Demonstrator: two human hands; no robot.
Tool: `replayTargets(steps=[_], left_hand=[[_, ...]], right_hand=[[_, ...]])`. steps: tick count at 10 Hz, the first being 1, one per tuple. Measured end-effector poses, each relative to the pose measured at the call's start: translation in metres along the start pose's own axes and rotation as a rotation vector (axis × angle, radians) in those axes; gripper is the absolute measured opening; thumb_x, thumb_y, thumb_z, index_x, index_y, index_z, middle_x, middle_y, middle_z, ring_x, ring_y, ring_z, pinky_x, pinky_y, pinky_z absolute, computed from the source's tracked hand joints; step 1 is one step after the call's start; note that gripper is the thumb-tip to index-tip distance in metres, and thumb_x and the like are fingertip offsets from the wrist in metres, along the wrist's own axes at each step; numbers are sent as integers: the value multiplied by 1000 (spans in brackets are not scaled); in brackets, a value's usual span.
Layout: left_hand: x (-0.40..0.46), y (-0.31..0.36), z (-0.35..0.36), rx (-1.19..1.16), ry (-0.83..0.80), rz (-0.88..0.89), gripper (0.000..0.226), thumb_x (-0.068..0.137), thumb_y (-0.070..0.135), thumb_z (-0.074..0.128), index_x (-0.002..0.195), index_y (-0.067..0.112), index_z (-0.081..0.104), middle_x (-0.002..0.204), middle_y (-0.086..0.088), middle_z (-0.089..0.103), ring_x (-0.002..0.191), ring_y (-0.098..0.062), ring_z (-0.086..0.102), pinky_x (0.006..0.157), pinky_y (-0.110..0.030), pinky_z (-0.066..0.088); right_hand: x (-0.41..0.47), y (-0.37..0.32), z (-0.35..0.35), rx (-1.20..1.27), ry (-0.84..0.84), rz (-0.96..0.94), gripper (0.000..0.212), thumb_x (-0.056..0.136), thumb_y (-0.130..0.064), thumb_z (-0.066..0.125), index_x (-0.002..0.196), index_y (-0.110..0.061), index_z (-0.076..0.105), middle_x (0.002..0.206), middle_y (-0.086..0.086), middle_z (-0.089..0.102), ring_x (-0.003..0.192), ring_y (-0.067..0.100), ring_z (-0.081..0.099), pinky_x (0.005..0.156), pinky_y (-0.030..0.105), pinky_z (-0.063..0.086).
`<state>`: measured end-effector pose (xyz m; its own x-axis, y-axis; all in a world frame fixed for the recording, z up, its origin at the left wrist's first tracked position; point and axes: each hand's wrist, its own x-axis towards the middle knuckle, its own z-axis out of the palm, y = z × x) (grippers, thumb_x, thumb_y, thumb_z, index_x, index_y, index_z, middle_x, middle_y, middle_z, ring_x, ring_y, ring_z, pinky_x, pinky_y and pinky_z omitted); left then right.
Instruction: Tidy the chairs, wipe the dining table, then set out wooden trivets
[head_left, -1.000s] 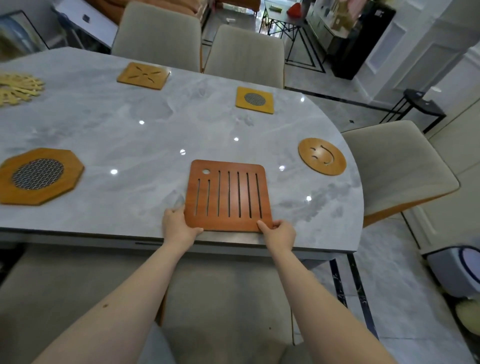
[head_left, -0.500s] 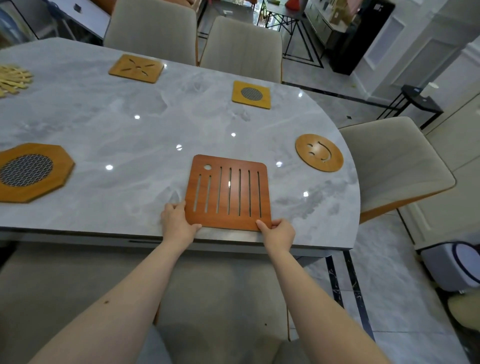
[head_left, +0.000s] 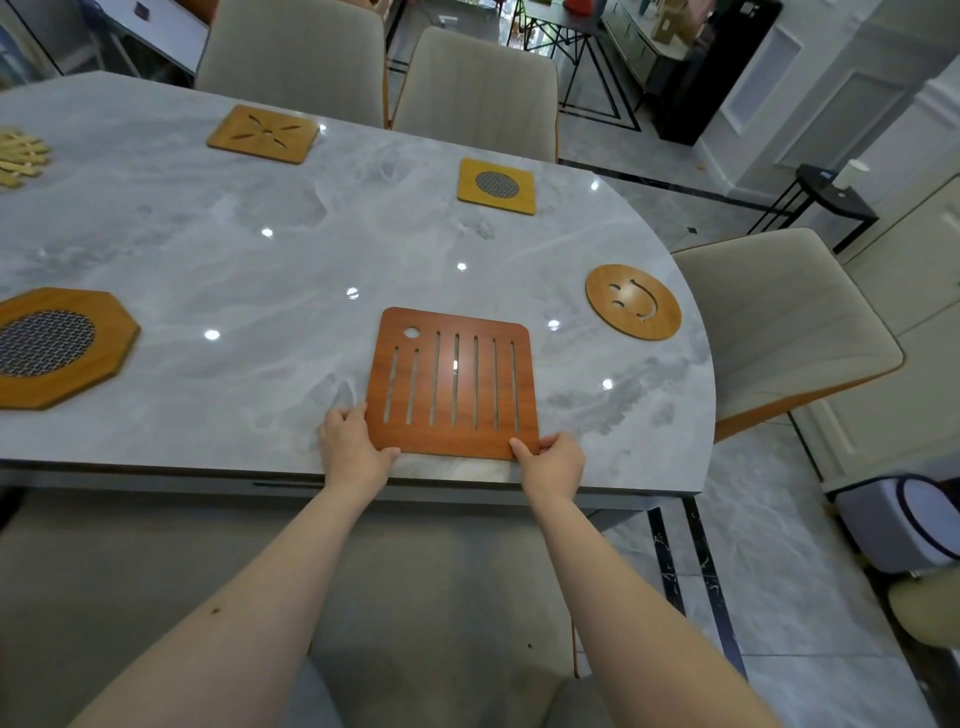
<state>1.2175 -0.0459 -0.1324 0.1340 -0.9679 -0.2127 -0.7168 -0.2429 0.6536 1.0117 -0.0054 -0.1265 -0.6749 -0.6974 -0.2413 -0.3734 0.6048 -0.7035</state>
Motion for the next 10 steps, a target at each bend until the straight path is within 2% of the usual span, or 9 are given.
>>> replayTargets(steps=[3, 4, 6, 7, 9, 10], left_hand=[[0, -2, 0, -18, -15, -10, 73, 78, 22, 77, 141, 11, 41, 131, -12, 40, 127, -28, 37, 109, -40, 36], [-3, -3, 2, -5, -2, 13, 68, 79, 20, 76, 138, 10, 43, 133, -14, 40, 126, -30, 36, 108, -39, 34], [-13, 0, 3, 16, -16, 53, 62, 83, 16, 70, 137, 8, 40, 130, -16, 41, 122, -32, 36, 107, -38, 33], [-18, -2, 0, 17, -55, 83, 61, 87, 13, 64, 140, 6, 37, 133, -16, 39, 124, -32, 35, 107, -36, 32], [-34, 1, -26, -31, -88, 196, 47, 90, 7, 57, 135, 7, 45, 129, -14, 46, 120, -28, 42, 100, -34, 37], [-39, 5, -49, -29, -105, 264, 48, 92, 12, 58, 137, 8, 44, 133, -13, 45, 124, -27, 42, 104, -36, 37]], right_hand=[[-1, -1, 2, -18, -2, 9, 30, 84, -28, 72, 97, -7, 55, 104, 9, 59, 88, 20, 56, 75, 29, 47], [-2, -2, 1, -10, -5, 20, 29, 84, -26, 73, 95, -8, 52, 105, 10, 59, 86, 19, 54, 73, 27, 44], [-11, -6, -2, -30, -46, 45, 40, 86, -24, 70, 116, -2, 54, 119, 13, 57, 104, 25, 57, 89, 32, 48], [-20, -9, -4, -43, -73, 45, 45, 88, -25, 67, 125, -4, 53, 123, 11, 56, 108, 24, 58, 92, 36, 50], [-53, -29, -14, -30, -89, 30, 47, 91, -28, 64, 131, -8, 49, 128, 9, 55, 113, 25, 57, 95, 44, 50], [-75, -48, -20, 17, -80, -13, 51, 92, -28, 61, 137, -9, 44, 135, 9, 51, 118, 25, 55, 98, 42, 48]])
